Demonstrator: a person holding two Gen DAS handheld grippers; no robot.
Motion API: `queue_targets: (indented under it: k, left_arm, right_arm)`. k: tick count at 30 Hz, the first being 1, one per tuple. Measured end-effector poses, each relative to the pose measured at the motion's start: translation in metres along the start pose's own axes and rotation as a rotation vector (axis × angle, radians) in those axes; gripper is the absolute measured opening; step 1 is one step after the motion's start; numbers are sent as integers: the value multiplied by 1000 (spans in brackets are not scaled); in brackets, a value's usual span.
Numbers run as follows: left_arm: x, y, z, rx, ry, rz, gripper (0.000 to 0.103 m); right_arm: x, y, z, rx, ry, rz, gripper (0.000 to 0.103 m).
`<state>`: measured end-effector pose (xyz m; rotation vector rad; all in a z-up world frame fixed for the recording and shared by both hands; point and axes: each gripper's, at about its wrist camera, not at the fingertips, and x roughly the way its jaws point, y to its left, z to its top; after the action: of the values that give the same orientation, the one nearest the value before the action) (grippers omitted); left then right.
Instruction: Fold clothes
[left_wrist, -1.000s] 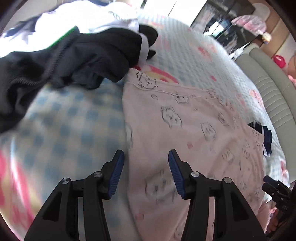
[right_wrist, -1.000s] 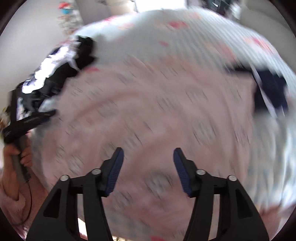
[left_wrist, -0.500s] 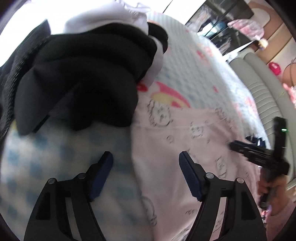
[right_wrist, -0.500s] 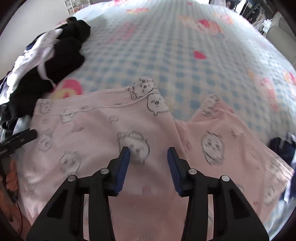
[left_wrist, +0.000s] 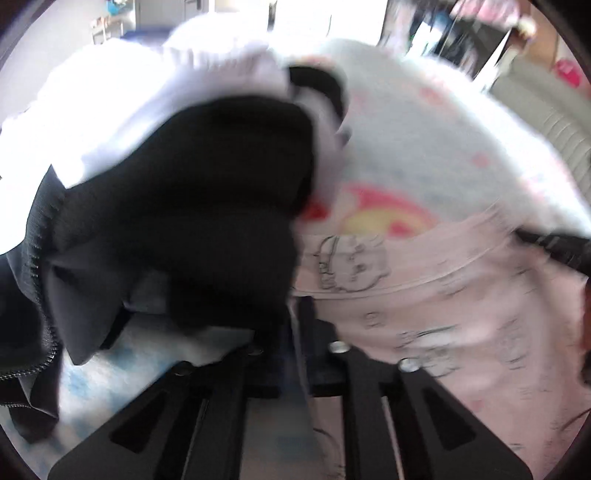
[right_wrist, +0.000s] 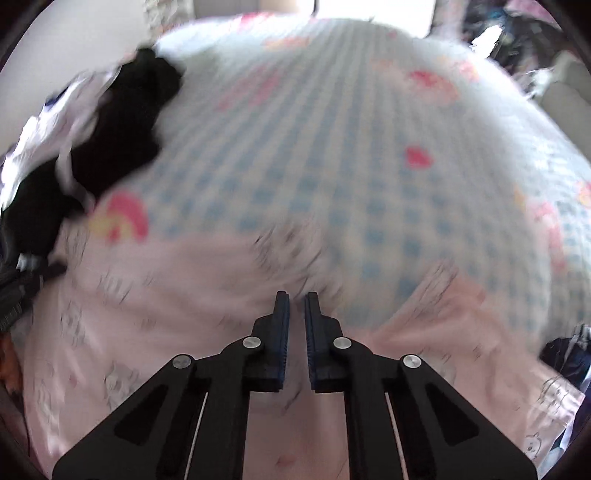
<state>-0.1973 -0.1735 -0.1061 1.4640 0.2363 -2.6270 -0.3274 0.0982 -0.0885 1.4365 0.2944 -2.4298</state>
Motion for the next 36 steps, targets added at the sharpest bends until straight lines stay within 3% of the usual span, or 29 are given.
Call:
queue_targets:
  k: [2,4,6,10,11,13,15,17,19,21,23,26,29,31,33,34,36]
  left_arm:
    - [-12,-5,0,20,-28,36,24]
    - [-46,-9,-4,41,-113,2,53]
    - [-78,-14,-14,33,-166,-123,57]
    - [-103,-46,-49,19,-112,-394,57]
    - [-104,-56,-59,34,-86,-412,57]
    - [-93,-78,-80,87,-5,-336,57]
    - [-76,-88,-97,92,94,-210,57]
    - [-83,-76,-109,25,102,-184,54]
    - [-107,-63,-114,-56,47,-180,54]
    - [-127,-71,-118,-95,-21,-235,55]
    - [-129,-100,-126,-28,-19,-309,55]
    - [-114,-129,-142,14,51,-253,55]
    - [-118,-112,-168,-42,94,-258,54]
    - [-139,-93,-183,-84,5,-347,54]
    - [-165,-95,-187,-83,-114,-451,60]
    - [-172,-102,-187,-62,-143,-458,61]
    - [-163,-116,-185,-31,-111,-440,61]
  right_arm:
    - [12,-19,-3,101,103,26,11]
    - [-11,-29,-14,181,80,133,14]
    - [-48,-23,-33,159,33,183,22]
    - [-93,0,-89,120,37,239,32]
    - [-98,5,-108,112,50,267,32]
    - [-99,13,-139,88,65,292,32]
    - [-94,21,-171,55,86,271,29]
    - [-94,21,-196,77,89,233,28]
    - [-115,14,-213,132,47,247,29]
    - [-141,10,-225,172,-14,264,34]
    - [-151,14,-235,174,-46,276,40]
    - [-144,14,-245,156,19,185,40]
    - [-154,-7,-260,214,2,155,40]
    - [-168,-30,-278,286,-25,100,40]
    - [-177,-51,-293,393,-49,114,42]
    - [-179,-59,-298,434,-59,143,42]
    - [-181,-67,-305,468,-57,151,41]
